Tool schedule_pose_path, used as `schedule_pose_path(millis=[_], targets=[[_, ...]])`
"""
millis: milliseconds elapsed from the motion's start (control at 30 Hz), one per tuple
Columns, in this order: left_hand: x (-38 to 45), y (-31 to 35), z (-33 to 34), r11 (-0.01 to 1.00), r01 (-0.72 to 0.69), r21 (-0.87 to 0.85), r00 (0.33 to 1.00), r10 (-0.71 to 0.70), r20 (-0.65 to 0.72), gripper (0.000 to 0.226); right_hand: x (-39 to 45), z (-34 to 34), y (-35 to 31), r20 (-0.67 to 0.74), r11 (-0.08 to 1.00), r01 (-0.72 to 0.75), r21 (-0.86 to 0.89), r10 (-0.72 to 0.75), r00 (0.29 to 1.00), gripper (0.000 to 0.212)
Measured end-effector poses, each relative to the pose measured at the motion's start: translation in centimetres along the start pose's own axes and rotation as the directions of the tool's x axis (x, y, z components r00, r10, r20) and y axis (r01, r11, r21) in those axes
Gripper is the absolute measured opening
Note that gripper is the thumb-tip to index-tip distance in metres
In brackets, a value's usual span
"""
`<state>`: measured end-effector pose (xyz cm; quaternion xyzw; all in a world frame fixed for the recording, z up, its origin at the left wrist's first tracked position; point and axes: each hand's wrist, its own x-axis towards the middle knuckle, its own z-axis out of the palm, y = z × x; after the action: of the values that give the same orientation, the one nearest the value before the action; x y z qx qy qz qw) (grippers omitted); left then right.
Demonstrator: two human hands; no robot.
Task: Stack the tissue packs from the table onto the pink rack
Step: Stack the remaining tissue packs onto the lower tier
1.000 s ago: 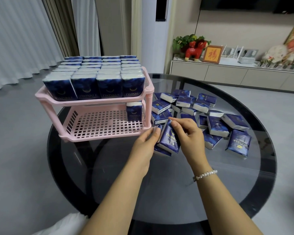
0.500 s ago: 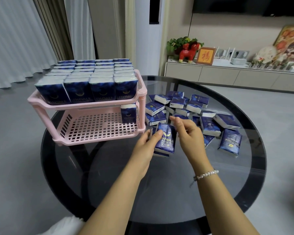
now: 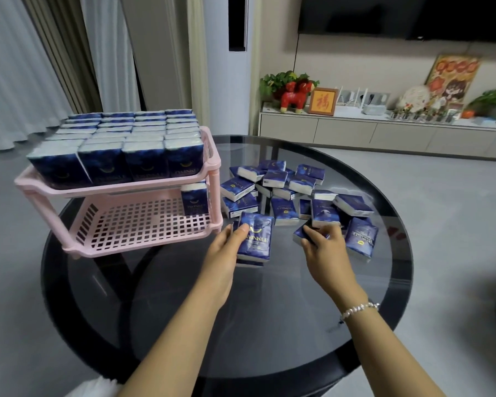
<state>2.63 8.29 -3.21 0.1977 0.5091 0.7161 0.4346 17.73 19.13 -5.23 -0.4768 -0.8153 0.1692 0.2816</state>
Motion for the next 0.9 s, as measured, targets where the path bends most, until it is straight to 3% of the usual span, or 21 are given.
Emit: schedule_pose_path(millis=[133,233,333,433,500,567,733,833,900], targets=[[0.1,0.1,-0.3,1.0,-0.009,-0.022,1.0,0.008,-0.017,0.014,-1.0,-0.3,-0.9,0.134,0.999,0.031,0.035,-0.036,0.99,0.036],[0.0,0.3,-0.4,1.0,-0.011,-0.026,1.0,0.011,-0.029,0.013,-1.1,-1.2,-1.6,0.249,0.991,0.106,0.078,-0.123,0.961,0.032],[0.0,0.4,-0.6,1.0,-0.008,-0.008,0.999,0.007,-0.038,0.013,-0.3,-2.2,-2.0,0.276,0.985,0.17,0.026,-0.17,0.946,0.035],[0.1,0.5,-0.9,1.0,-0.009,0.0,0.999,0.009,-0.037,0.013,0.9,-2.7,-2.4,0.408,0.959,0.222,-0.179,-0.133,0.903,0.053],[0.1,0.4,-1.1,1.0,-0.012,0.002,0.999,0.012,-0.038,0.013,1.5,-3.0,-2.8,0.539,0.961,0.203,-0.187,-0.073,0.839,0.059],[0.1,0.3,-1.2,1.0,-0.019,0.006,0.999,0.019,-0.043,0.012,1.8,-3.1,-3.1,0.585,0.964,0.191,-0.182,-0.05,0.809,0.062],[0.3,0.2,-1.4,1.0,-0.029,-0.006,0.998,0.028,-0.055,0.01,1.5,-3.2,-3.2,0.561,0.971,0.166,-0.172,-0.042,0.827,0.039],[0.3,0.1,-1.5,0.999,-0.043,0.007,0.997,0.043,-0.063,0.013,0.8,-2.9,-2.7,0.421,1.0,0.001,-0.021,0.008,0.907,0.027],[0.2,0.1,-1.6,0.998,-0.053,0.019,0.994,0.055,-0.091,0.026,0.1,-2.8,-2.6,0.312,0.973,-0.156,0.171,0.097,0.945,0.027]])
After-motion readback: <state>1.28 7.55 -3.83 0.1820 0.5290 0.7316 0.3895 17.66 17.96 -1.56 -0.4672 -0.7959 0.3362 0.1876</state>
